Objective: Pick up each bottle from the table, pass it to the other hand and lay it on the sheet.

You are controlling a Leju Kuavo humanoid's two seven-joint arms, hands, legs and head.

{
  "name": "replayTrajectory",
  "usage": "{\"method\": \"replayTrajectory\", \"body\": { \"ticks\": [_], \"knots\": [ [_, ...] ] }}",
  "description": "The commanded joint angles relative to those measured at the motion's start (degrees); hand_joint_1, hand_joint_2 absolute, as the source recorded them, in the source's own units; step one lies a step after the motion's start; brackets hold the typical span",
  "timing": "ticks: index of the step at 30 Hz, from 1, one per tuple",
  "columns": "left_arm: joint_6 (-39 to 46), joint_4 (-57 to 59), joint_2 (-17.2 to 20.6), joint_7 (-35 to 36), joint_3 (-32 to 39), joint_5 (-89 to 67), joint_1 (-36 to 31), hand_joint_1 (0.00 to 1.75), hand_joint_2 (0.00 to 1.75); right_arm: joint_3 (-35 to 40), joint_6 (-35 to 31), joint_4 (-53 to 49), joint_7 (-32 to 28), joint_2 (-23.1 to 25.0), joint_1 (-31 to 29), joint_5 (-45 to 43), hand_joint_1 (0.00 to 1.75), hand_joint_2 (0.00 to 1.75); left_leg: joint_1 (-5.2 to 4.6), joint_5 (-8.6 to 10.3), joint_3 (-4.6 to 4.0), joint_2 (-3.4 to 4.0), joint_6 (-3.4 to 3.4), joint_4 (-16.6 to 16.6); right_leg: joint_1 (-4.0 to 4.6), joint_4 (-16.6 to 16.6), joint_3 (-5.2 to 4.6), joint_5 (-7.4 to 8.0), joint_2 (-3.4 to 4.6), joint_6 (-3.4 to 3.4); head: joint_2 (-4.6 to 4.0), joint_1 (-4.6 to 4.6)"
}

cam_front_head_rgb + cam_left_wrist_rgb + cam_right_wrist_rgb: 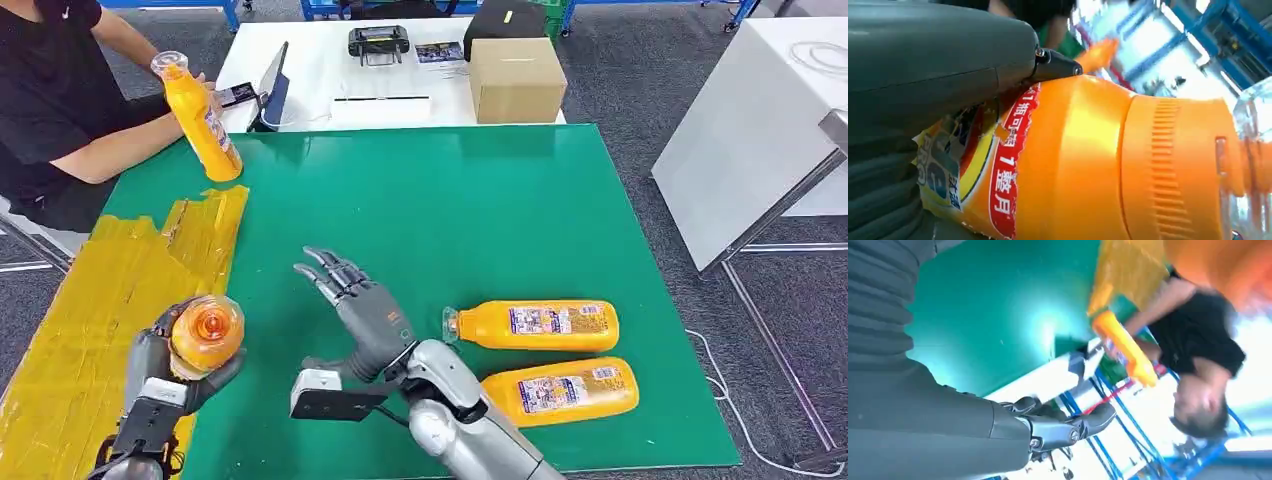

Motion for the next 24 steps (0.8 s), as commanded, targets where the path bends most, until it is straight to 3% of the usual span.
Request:
{"method": "replayTrajectory", "body": {
  "ticks": [1,7,17,22,23,24],
  "knots": [
    [20.3,13.2,9.2,11.4,-2.8,-33.2,-4.1,1.75,1.75,-4.5,12.8,-6.7,-2.1,-13.5,-4.5,-10.4,0.00,1.75,-0.01,0.06,0.14,-0.21,0.02,-0.1,-0.01,-0.1,0.21,0.01,-0.19,0.00,0.00,-0.02],
    [21.7,27.3,15.2,18.0,-4.6,-44.0,-7.7,1.75,1.75,-0.9,22.4,-5.3,-3.5,-20.7,-9.3,-18.4,0.00,1.75,0.01,0.05,0.15,-0.20,0.02,-0.1,0.01,-0.1,0.23,0.01,-0.18,-0.01,0.00,-0.02],
    [20.8,27.5,15.5,18.1,-4.8,-43.2,-7.9,1.75,1.75,0.5,22.7,-5.9,-2.6,-21.4,-9.8,-19.7,0.00,1.75,-0.01,-0.01,0.04,-0.09,0.01,0.0,0.00,0.0,0.09,-0.03,-0.09,-0.01,0.00,-0.02],
    [12.5,35.5,19.4,16.1,-5.1,-39.5,-9.8,1.75,1.75,1.3,22.7,-6.7,-2.3,-23.4,-9.8,-20.3,0.00,1.75,0.06,-0.03,0.09,-0.10,0.01,0.0,0.07,-0.1,0.19,-0.02,-0.08,-0.02,0.00,-0.02],
    [10.1,37.5,20.6,15.1,-5.1,-38.2,-10.4,1.45,1.75,1.2,22.7,-6.2,-2.3,-23.4,-9.6,-20.4,0.00,1.75,0.01,0.01,0.07,-0.07,0.01,0.0,0.02,0.0,0.13,-0.01,-0.06,-0.02,0.00,0.00],
    [9.4,38.4,21.4,13.8,-5.0,-36.9,-10.5,0.00,1.75,1.2,22.6,-6.0,-2.3,-23.7,-9.7,-20.3,0.00,1.75,0.05,0.00,0.11,-0.06,-0.01,0.0,0.06,-0.1,0.19,0.00,-0.05,-0.04,0.00,0.00]
  ]
}}
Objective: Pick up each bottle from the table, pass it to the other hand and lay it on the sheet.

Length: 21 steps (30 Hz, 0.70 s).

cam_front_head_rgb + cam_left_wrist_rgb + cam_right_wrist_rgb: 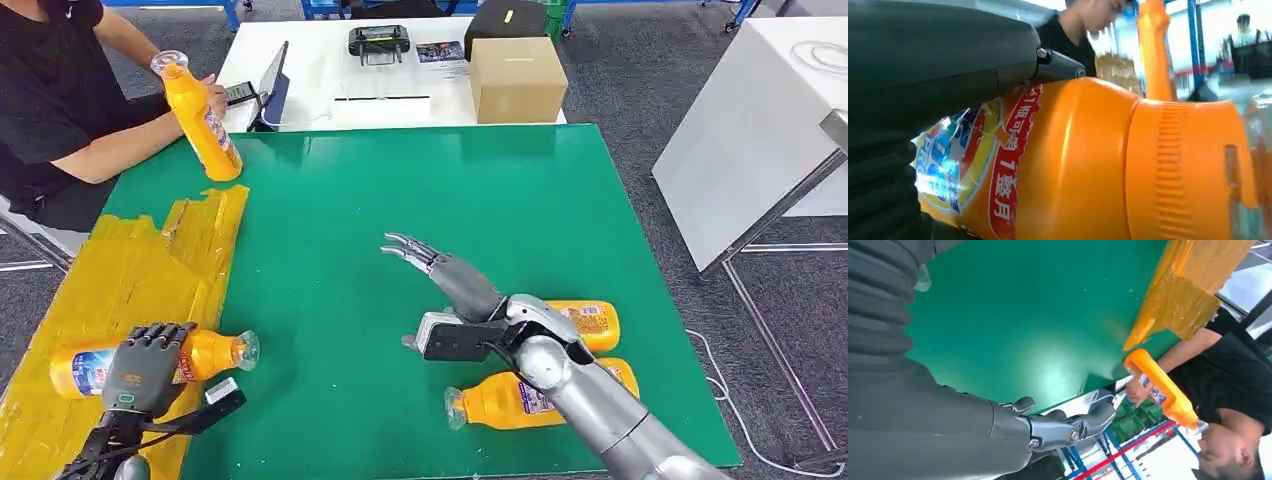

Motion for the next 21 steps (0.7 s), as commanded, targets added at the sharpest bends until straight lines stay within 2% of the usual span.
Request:
{"method": "replayTrajectory", "body": {
  "ticks": [1,7,11,17,21],
  "knots": [
    [-9.7,15.2,7.0,-4.0,-1.8,5.2,-4.3,0.00,0.00,3.1,0.3,0.5,0.4,-4.3,-2.6,-0.3,0.00,1.75,0.10,-0.01,0.18,-0.08,-0.02,0.0,0.10,-0.1,0.22,0.01,-0.04,-0.07,0.00,-0.02],
    [-13.9,8.5,9.0,-9.5,1.1,13.0,1.1,0.00,0.00,1.9,0.2,-2.6,-0.2,-9.1,-0.8,0.9,0.00,1.75,0.04,0.00,0.40,0.04,-0.01,-0.1,0.05,0.0,0.38,0.06,0.09,-0.04,0.00,-0.07],
    [-19.9,2.1,9.2,-13.0,7.1,17.2,8.2,0.00,0.00,-0.7,-1.1,-6.8,-0.5,-12.6,4.9,3.3,0.00,1.75,0.08,-0.07,0.56,0.09,0.01,-0.1,0.10,-0.1,0.58,0.01,0.10,0.00,0.00,-0.04],
    [-29.7,-4.2,7.7,-19.3,14.0,22.7,14.3,0.00,0.00,-4.3,-1.4,-14.5,-1.4,-20.1,11.7,4.3,0.00,1.75,0.05,-0.14,0.50,-0.03,0.02,0.0,0.04,-0.1,0.60,-0.08,-0.01,0.00,0.00,-0.02],
    [-30.2,-4.9,7.3,-19.3,14.3,22.5,14.4,0.00,0.00,-4.7,-1.2,-14.9,-1.5,-20.1,12.0,4.3,0.00,1.75,-0.09,-0.15,0.47,0.11,0.04,-0.1,-0.08,-0.1,0.48,-0.02,0.11,-0.03,0.00,-0.04]
  ]
}}
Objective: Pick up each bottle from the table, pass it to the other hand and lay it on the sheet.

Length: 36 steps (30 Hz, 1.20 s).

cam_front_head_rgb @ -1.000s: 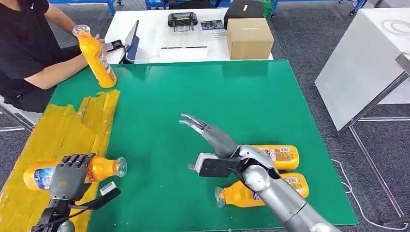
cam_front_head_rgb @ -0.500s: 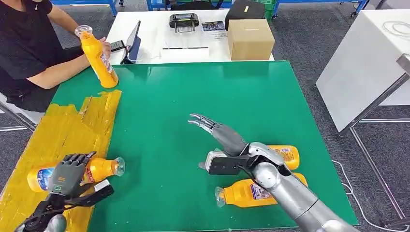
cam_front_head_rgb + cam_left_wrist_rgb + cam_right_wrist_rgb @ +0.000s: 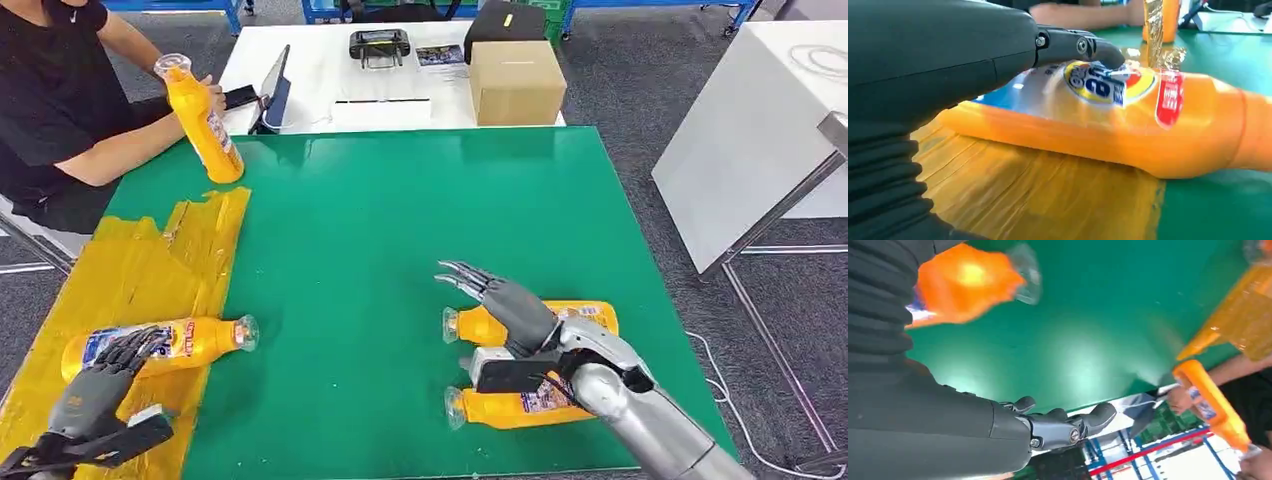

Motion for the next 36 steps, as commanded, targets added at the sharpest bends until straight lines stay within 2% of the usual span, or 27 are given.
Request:
{"method": "replayTrajectory", "body": {
  "ticks": [1,3,4,6,9,11,15,21,30,32,33,36],
  "knots": [
    [-4.0,-3.6,-2.2,-0.6,6.0,0.3,7.1,0.00,0.00,-2.7,0.3,-6.0,-0.5,-5.7,3.7,0.1,0.00,1.75,0.01,-0.03,0.05,0.15,0.00,0.0,0.01,0.0,0.00,0.02,0.16,-0.02,0.00,0.04],
    [-4.7,-3.9,-2.4,-1.4,6.4,0.5,7.2,0.00,0.00,-2.9,0.6,-6.8,-0.6,-6.5,4.4,0.1,0.00,1.75,0.01,-0.02,0.07,0.19,-0.01,0.0,0.01,0.0,-0.01,0.03,0.19,-0.03,0.00,0.02],
    [-5.2,-5.0,-3.2,-2.0,7.5,1.1,7.7,0.00,0.00,-3.6,0.9,-8.7,-0.6,-8.4,6.0,-0.1,0.00,1.75,0.01,-0.01,0.09,0.14,-0.01,0.0,0.00,0.0,0.00,0.02,0.13,-0.03,0.00,0.02],
    [-8.3,-7.7,-5.6,-4.9,11.1,3.7,8.3,0.00,0.00,-7.7,2.2,-15.1,-1.3,-14.7,12.2,-2.5,0.00,1.75,0.09,-0.03,0.07,0.07,0.00,0.0,0.07,0.0,0.01,0.00,0.07,-0.03,0.00,-0.02],
    [-10.5,-12.8,-6.7,-5.0,11.3,14.6,9.4,0.00,0.00,-18.3,3.0,-24.2,-2.1,-21.1,24.0,-5.2,0.00,1.75,0.06,-0.02,0.04,-0.44,0.06,0.1,0.03,0.0,0.11,-0.16,-0.41,0.04,0.00,0.00],
    [-11.1,-16.1,-7.6,-5.0,10.0,26.9,9.6,0.00,0.00,-26.6,4.0,-29.3,-2.1,-22.2,32.9,-5.5,0.00,1.75,0.08,-0.06,-0.06,-0.69,0.07,0.1,0.04,0.0,0.12,-0.20,-0.59,0.05,0.00,0.02],
    [-15.7,-19.0,-10.8,-5.0,11.0,40.9,7.4,0.00,0.00,-32.7,5.0,-34.7,-1.1,-25.0,41.2,-5.8,0.00,1.75,0.05,-0.07,-0.35,-0.85,0.08,0.1,0.03,0.0,-0.11,-0.20,-0.69,0.02,0.00,0.04],
    [-18.1,-19.4,-12.9,-5.0,13.4,43.2,5.7,0.00,0.00,-40.4,5.8,-40.5,3.7,-30.9,49.3,-10.4,0.00,1.75,-0.08,-0.01,-0.51,-0.51,0.07,0.1,-0.11,0.0,-0.44,-0.07,-0.37,0.01,0.00,0.02],
    [-18.4,-19.5,-12.9,-5.0,13.6,43.5,5.9,0.00,0.00,-40.8,5.7,-40.9,4.0,-31.0,50.1,-10.4,0.00,1.75,0.04,-0.02,-0.27,-0.36,0.05,0.0,0.01,-0.2,-0.26,-0.02,-0.27,-0.01,0.00,0.00],
    [-18.3,-19.8,-13.3,-5.0,14.1,43.0,5.8,0.00,0.00,-44.1,5.4,-42.9,6.2,-33.6,54.1,-11.4,0.00,1.75,0.13,-0.10,-0.17,-0.35,0.05,0.0,0.10,-0.2,-0.12,-0.05,-0.23,-0.04,0.00,0.00],
    [-19.5,-19.7,-13.5,-5.0,14.3,43.9,5.6,0.00,0.00,-45.8,5.5,-43.7,7.2,-34.9,55.8,-12.1,0.00,1.75,-0.04,0.00,-0.34,-0.37,0.07,0.0,-0.07,-0.1,-0.36,-0.04,-0.26,0.02,0.00,0.00],
    [-20.3,-19.3,-13.2,-5.0,13.5,44.4,4.8,0.00,0.00,-48.9,7.7,-44.0,9.5,-39.0,57.4,-15.2,0.00,1.75,-0.08,0.00,-0.41,-0.38,0.08,0.1,-0.11,0.0,-0.44,-0.06,-0.27,0.03,0.00,0.02]
  ]
}}
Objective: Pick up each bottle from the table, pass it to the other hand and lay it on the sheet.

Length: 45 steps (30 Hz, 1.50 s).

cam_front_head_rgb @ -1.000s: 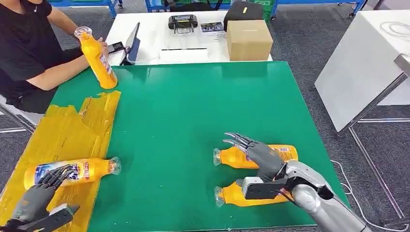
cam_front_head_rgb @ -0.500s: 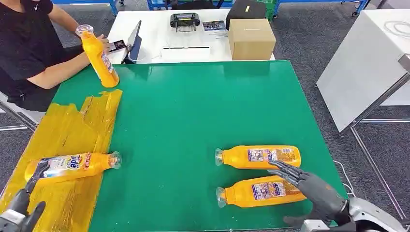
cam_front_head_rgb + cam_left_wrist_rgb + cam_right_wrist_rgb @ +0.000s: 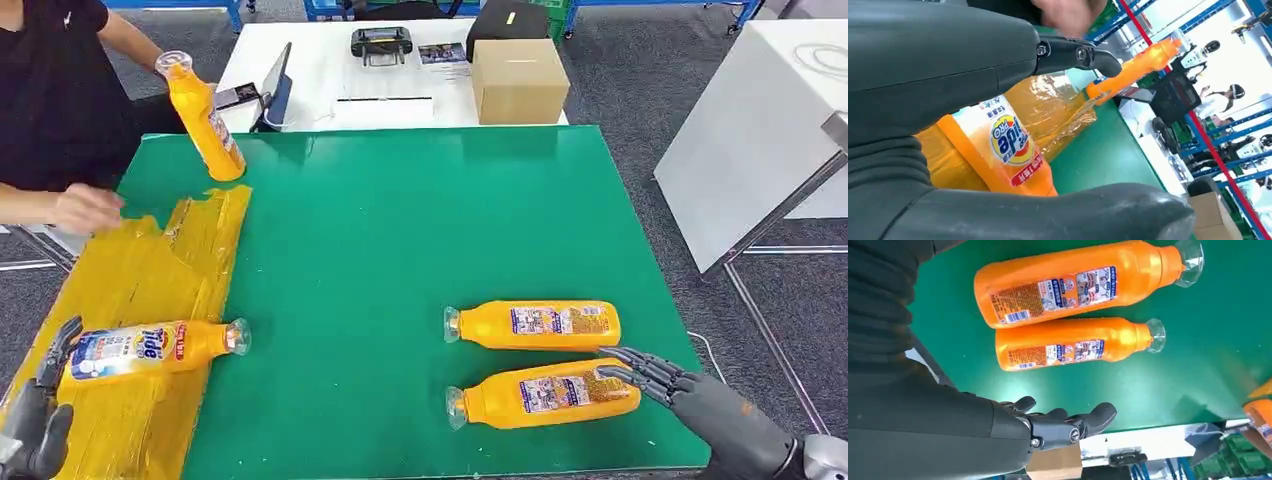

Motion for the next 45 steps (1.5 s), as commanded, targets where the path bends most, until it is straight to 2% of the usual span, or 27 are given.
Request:
{"method": "replayTrajectory", "body": {
  "ticks": [1,7,11,17,23,37,45],
  "knots": [
    [-1.8,1.1,-2.6,0.2,0.6,1.1,-2.6,0.00,0.00,-8.7,3.0,-3.2,5.5,-7.6,6.4,-4.7,0.00,1.75,-0.02,-0.08,-0.01,-0.08,0.02,0.1,-0.02,0.1,0.03,-0.09,-0.06,-0.01,0.00,0.02],
    [0.4,4.2,-0.5,0.2,-5.0,1.6,-5.4,0.00,0.00,9.5,10.5,7.8,8.6,-8.5,-14.6,-2.6,0.00,1.75,0.08,0.05,0.17,0.06,0.00,-0.1,0.09,-0.2,0.22,0.13,0.06,-0.02,0.00,0.02],
    [1.4,5.7,0.6,0.2,-7.1,1.7,-6.7,0.00,0.00,17.6,13.4,11.2,9.3,-8.6,-22.2,-1.0,0.00,1.75,0.05,0.09,0.25,0.09,0.03,-0.1,0.05,-0.2,0.21,0.11,0.11,0.00,0.00,0.02],
    [1.8,7.7,1.0,0.2,-7.9,2.6,-8.2,0.00,0.00,20.3,11.0,11.3,10.1,-8.8,-21.4,1.3,0.00,1.75,0.11,0.08,0.30,-0.01,0.04,-0.1,0.11,-0.3,0.36,0.10,0.02,0.01,0.00,0.04],
    [1.6,8.6,1.5,0.2,-8.5,2.9,-8.9,0.00,0.00,22.6,11.4,12.2,10.2,-9.5,-23.4,1.8,0.00,1.75,0.10,0.06,0.23,0.04,0.05,-0.1,0.11,-0.2,0.29,0.11,0.11,0.02,0.00,0.02],
    [1.7,8.9,1.6,0.2,-9.1,2.9,-9.2,0.00,0.00,23.9,11.5,12.4,10.4,-9.9,-24.0,1.8,0.00,1.75,0.04,0.07,0.11,0.02,0.06,-0.1,0.03,-0.1,0.14,0.08,0.10,0.04,0.00,0.00],
    [1.8,9.4,1.3,0.2,-9.9,3.0,-9.6,0.00,0.00,27.7,10.3,15.8,10.1,-6.4,-26.6,6.1,0.00,1.75,0.11,0.09,0.18,0.04,0.05,-0.1,0.11,-0.3,0.24,0.15,0.12,0.02,0.00,0.00]
  ]
}}
